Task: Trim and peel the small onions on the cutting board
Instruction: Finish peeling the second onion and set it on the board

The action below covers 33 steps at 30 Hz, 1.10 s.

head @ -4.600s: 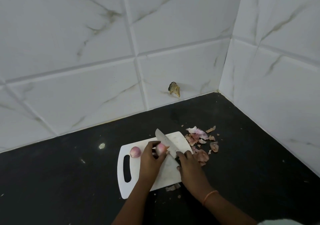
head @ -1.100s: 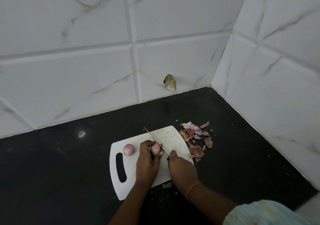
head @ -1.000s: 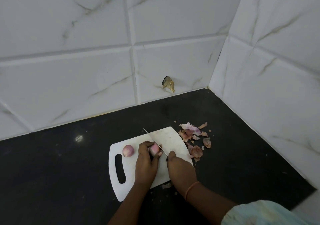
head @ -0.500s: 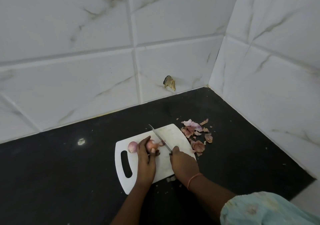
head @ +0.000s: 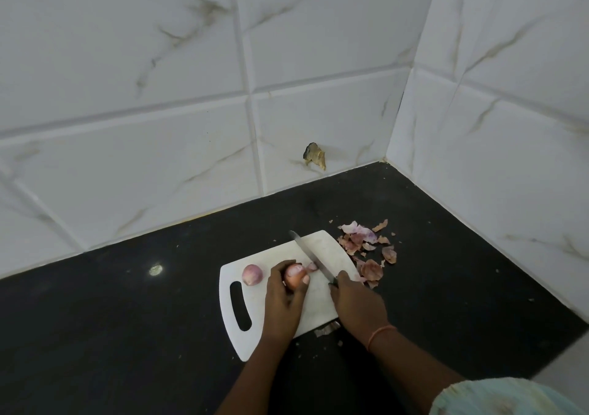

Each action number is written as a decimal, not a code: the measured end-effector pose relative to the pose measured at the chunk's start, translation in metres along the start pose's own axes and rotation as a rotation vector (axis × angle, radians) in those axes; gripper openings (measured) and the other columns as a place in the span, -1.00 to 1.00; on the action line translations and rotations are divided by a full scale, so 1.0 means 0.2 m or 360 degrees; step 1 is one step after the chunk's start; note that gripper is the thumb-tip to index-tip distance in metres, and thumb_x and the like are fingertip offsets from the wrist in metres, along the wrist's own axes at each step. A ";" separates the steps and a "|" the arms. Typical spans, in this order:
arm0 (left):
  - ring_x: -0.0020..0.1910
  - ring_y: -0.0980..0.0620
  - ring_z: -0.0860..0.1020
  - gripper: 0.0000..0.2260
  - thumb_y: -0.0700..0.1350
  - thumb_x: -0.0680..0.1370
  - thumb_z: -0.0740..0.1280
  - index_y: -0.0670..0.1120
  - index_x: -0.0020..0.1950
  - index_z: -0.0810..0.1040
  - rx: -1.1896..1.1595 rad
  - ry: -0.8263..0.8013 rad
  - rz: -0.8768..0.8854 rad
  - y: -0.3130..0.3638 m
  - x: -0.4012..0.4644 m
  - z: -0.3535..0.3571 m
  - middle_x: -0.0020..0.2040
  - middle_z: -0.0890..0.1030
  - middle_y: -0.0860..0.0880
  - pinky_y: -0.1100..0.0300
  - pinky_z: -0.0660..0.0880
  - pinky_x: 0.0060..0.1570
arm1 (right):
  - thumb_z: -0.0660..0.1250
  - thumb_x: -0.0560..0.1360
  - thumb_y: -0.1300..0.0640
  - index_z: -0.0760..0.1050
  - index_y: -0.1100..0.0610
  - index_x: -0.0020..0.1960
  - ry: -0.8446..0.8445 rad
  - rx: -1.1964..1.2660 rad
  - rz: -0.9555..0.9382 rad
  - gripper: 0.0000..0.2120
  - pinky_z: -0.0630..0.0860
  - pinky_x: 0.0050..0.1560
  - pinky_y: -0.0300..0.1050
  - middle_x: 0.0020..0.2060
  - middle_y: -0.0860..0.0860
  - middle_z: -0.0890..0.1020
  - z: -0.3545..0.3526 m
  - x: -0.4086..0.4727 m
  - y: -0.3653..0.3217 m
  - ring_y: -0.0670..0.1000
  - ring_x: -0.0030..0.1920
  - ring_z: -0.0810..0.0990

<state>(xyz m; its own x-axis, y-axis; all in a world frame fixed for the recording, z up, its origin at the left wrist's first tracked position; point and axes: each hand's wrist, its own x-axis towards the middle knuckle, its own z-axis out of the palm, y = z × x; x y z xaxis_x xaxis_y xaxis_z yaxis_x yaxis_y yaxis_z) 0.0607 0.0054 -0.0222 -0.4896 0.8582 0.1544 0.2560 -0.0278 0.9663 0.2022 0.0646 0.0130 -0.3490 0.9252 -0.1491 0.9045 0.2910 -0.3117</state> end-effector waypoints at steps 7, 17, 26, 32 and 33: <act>0.15 0.12 0.56 -0.70 0.00 0.53 0.46 0.09 0.21 0.49 -0.0053 -0.0094 -0.0047 0.02 0.02 0.00 0.15 0.58 0.16 0.20 0.56 0.08 | 0.15 0.63 0.00 0.31 0.02 0.34 0.0412 0.0089 0.0260 -0.70 0.35 -0.34 -0.29 -0.27 -0.13 0.47 -0.17 -0.04 0.24 -0.16 -0.33 0.45; 0.22 0.20 0.53 -0.56 -0.14 0.46 0.52 0.05 0.28 0.47 0.0115 -0.0174 -0.0016 0.01 0.12 0.02 0.22 0.54 0.15 0.31 0.50 0.20 | 0.16 0.63 0.02 0.39 0.10 0.23 0.0413 0.0204 0.0395 -0.76 0.42 -0.33 -0.22 -0.27 -0.06 0.51 -0.19 -0.03 0.29 -0.12 -0.31 0.52; 0.21 0.26 0.54 -0.56 -0.13 0.46 0.52 0.06 0.31 0.53 0.0220 -0.0114 -0.0010 -0.03 0.11 0.02 0.21 0.59 0.20 0.35 0.47 0.21 | 0.12 0.64 -0.08 0.40 0.01 0.05 0.0242 0.0526 0.0144 -0.81 0.55 -0.33 -0.16 -0.29 -0.02 0.57 -0.19 -0.06 0.19 -0.07 -0.33 0.58; 0.12 0.27 0.58 -0.58 -0.10 0.45 0.53 0.04 0.29 0.58 0.0197 -0.0072 -0.0111 -0.03 0.11 0.02 0.16 0.64 0.19 0.35 0.52 0.16 | 0.01 0.65 -0.13 0.39 0.02 -0.04 0.0148 0.0297 -0.0009 -0.70 0.49 -0.28 -0.16 -0.31 -0.04 0.51 -0.07 -0.13 -0.02 -0.09 -0.30 0.53; 0.11 0.27 0.58 -0.59 -0.10 0.45 0.54 0.04 0.28 0.59 0.0195 -0.0071 -0.0118 -0.02 0.11 0.02 0.15 0.64 0.19 0.36 0.53 0.14 | 0.00 0.65 -0.13 0.39 0.02 -0.04 0.0138 0.0297 0.0015 -0.70 0.49 -0.28 -0.15 -0.32 -0.04 0.51 -0.06 -0.14 -0.03 -0.08 -0.30 0.54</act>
<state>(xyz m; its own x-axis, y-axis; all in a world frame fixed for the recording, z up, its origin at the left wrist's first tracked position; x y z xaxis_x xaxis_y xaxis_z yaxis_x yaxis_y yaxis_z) 0.0516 0.0268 -0.0241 -0.4742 0.8775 0.0718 0.3216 0.0967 0.9419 0.2087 0.0405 0.0295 -0.3108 0.9476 -0.0738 0.8439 0.2393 -0.4802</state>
